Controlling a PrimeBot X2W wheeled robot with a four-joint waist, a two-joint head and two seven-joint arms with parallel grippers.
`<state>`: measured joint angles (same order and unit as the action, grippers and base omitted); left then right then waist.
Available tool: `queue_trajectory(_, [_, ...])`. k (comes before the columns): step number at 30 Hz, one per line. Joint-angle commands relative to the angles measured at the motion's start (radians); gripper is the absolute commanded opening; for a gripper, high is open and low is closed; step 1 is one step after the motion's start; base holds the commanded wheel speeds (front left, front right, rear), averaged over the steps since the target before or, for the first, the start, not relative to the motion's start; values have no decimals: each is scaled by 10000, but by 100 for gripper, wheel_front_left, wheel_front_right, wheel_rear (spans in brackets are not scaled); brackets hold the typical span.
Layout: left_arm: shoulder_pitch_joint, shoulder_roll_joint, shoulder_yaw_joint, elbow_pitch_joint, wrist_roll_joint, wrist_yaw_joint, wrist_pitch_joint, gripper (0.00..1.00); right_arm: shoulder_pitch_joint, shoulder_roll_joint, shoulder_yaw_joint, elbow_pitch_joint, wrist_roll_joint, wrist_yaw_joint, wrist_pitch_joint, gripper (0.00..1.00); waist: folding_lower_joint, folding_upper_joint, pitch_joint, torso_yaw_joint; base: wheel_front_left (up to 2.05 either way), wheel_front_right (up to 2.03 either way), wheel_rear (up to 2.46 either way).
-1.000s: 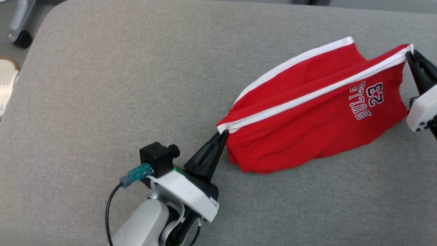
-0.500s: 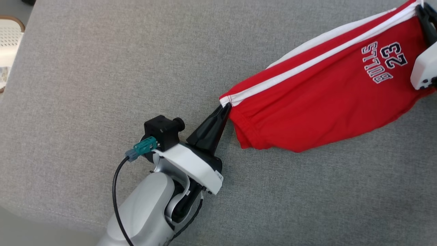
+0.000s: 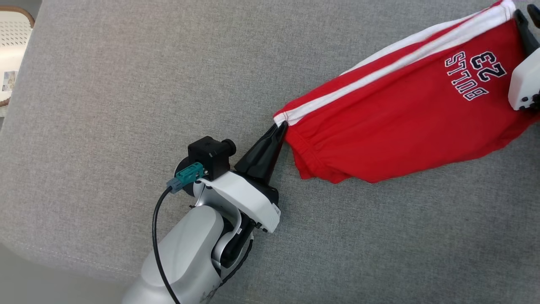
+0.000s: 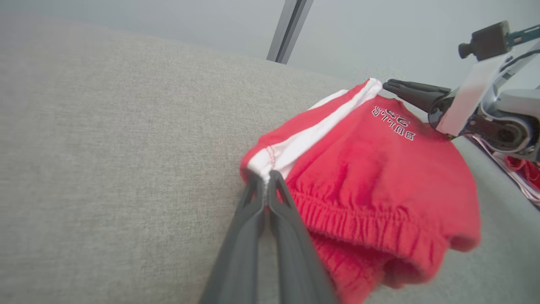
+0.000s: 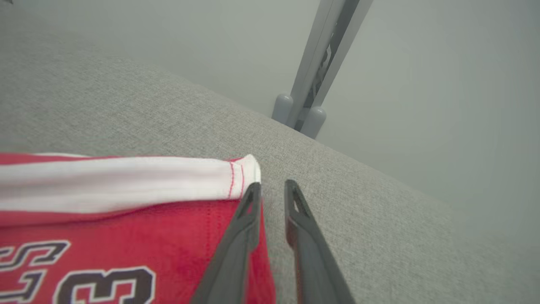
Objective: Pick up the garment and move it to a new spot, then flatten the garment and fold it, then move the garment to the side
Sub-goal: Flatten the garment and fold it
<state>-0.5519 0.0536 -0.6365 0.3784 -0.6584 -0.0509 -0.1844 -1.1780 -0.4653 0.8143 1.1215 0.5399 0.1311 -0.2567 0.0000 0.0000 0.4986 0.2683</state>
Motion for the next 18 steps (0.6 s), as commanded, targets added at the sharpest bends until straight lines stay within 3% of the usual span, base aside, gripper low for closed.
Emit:
queue_trajectory(1, [-142,55,15,76,16,103,-111,19,-23,41,38,99,66,-2,-82,98,0,0,-85,-21,0,0,0])
queue_trajectory(3, [-142,42,13,127,47,202,-221,49,23,81,-16,51,124,-2,-103,100,0,0,-184,-85,0,0,0])
queue_trajectory(5, [-119,36,30,150,156,304,-350,100,73,30,-209,-235,84,-2,-94,100,0,0,-287,-178,0,0,0])
queue_trajectory(11, [332,241,321,4,545,909,-666,100,935,59,-1341,-1630,-153,-2,-94,100,0,0,-795,-607,0,0,0])
queue_trajectory(18, [1471,528,1153,-971,1333,1788,-818,100,2848,595,-2982,-3254,-806,-2,-85,100,0,0,-1714,-1189,0,0,0])
